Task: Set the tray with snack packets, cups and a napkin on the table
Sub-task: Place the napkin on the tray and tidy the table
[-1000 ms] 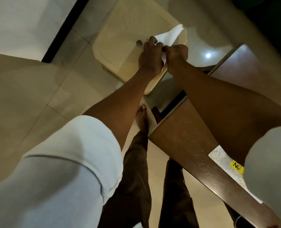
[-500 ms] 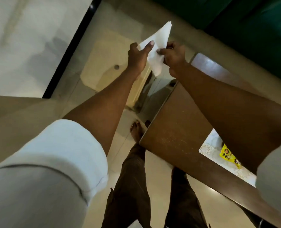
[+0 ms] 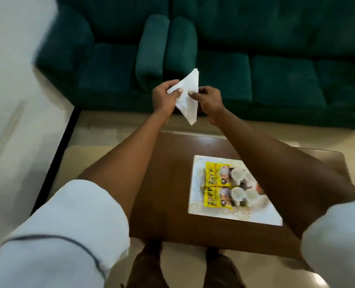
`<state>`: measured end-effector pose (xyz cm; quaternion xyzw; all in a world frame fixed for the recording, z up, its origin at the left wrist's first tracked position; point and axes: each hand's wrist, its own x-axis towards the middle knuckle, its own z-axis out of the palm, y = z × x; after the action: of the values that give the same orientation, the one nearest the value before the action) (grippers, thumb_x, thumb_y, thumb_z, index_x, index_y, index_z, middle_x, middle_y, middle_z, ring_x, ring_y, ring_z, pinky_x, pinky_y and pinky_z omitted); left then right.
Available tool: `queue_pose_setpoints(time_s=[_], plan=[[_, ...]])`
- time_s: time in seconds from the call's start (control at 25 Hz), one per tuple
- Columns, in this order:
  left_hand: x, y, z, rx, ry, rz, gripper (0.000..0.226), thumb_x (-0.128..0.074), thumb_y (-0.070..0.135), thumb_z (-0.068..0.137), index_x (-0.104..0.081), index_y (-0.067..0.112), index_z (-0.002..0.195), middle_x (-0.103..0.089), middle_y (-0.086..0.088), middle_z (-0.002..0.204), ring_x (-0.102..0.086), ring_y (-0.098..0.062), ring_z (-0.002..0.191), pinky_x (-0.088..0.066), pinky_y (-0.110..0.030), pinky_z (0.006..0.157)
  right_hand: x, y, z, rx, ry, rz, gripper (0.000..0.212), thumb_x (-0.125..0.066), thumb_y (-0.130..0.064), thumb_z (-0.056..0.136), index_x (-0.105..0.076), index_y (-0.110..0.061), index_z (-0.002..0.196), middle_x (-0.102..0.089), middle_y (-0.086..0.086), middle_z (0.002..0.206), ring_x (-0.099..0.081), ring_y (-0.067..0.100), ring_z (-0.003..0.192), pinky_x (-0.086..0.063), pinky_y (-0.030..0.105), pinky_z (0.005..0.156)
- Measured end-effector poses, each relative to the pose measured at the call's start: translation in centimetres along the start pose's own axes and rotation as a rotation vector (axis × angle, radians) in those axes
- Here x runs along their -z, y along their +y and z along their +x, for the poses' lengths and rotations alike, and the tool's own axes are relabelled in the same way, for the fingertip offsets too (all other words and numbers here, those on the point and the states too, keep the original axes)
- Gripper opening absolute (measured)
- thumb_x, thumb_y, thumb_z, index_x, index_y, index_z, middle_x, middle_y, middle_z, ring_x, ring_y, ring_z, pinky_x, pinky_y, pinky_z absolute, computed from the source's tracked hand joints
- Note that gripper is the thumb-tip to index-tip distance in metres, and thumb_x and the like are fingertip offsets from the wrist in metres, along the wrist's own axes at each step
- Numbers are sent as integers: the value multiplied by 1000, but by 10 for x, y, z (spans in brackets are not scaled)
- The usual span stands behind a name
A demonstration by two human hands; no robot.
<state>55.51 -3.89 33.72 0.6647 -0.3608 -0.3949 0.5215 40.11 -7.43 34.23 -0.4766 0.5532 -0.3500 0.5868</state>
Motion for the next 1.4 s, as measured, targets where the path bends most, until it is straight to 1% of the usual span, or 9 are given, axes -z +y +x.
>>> queue_pose_setpoints(time_s=[0.28,0.48,0.68,0.84,0.92,1.04,1.16,1.28,1.4], plan=[[-202,73,-111,54,-169,-135,35,-77,6,84,-70,5,119,-75,-11,110,-73,-26,98,-63,-47,81,239,-32,-74,17,104,21,30,-79,-11,87,-67,1,112,-75,12,107,-75,27,98,-61,31,69],[-280,37,-169,178,-271,-126,47,-82,5,79,-66,1,123,-72,-15,116,-72,-29,98,-65,-36,69,323,21,-99,-54,189,-14,34,-79,-9,87,-66,5,115,-73,10,104,-73,22,87,-64,31,66],[-321,-75,-201,249,-326,44,55,-90,20,71,-68,10,120,-72,-9,115,-70,-24,99,-64,-35,73,350,154,-111,-197,233,-8,36,-80,-11,87,-68,7,116,-74,16,111,-74,26,91,-63,31,65],[-343,-159,-223,309,-275,211,48,-81,13,71,-69,13,118,-74,-6,105,-72,-26,92,-63,-46,76,359,248,-109,-309,276,4,15,-76,-7,90,-70,2,100,-74,10,95,-71,27,88,-60,48,81],[-350,-204,-229,376,-252,261,44,-77,9,72,-68,16,115,-72,-5,93,-73,-30,83,-63,-49,71,367,293,-106,-355,299,17,8,-72,-4,93,-69,-1,99,-73,9,95,-71,30,93,-62,46,80],[-350,-253,-241,412,-188,342,36,-70,6,74,-68,16,108,-73,-9,90,-72,-28,81,-62,-45,76,380,357,-96,-428,363,-27,15,-71,-6,94,-68,-1,108,-70,7,98,-70,29,97,-63,40,79],[-344,-277,-260,381,-208,413,26,-66,5,83,-71,8,108,-74,-11,99,-69,-25,91,-57,-37,78,381,397,-91,-513,403,-77,27,-72,-13,94,-67,-3,119,-68,6,104,-69,28,102,-61,41,87],[-337,-291,-277,386,-278,477,28,-62,7,83,-72,14,108,-73,-5,97,-68,-21,91,-58,-38,78,366,414,-95,-587,383,-182,25,-73,-23,94,-68,-16,117,-70,3,112,-67,24,104,-61,40,90],[-335,-291,-285,357,-298,508,27,-62,9,87,-71,17,111,-73,0,100,-68,-16,93,-59,-39,80,347,413,-98,-537,473,-246,26,-76,-19,91,-67,-15,115,-70,1,110,-66,18,98,-59,37,90]])
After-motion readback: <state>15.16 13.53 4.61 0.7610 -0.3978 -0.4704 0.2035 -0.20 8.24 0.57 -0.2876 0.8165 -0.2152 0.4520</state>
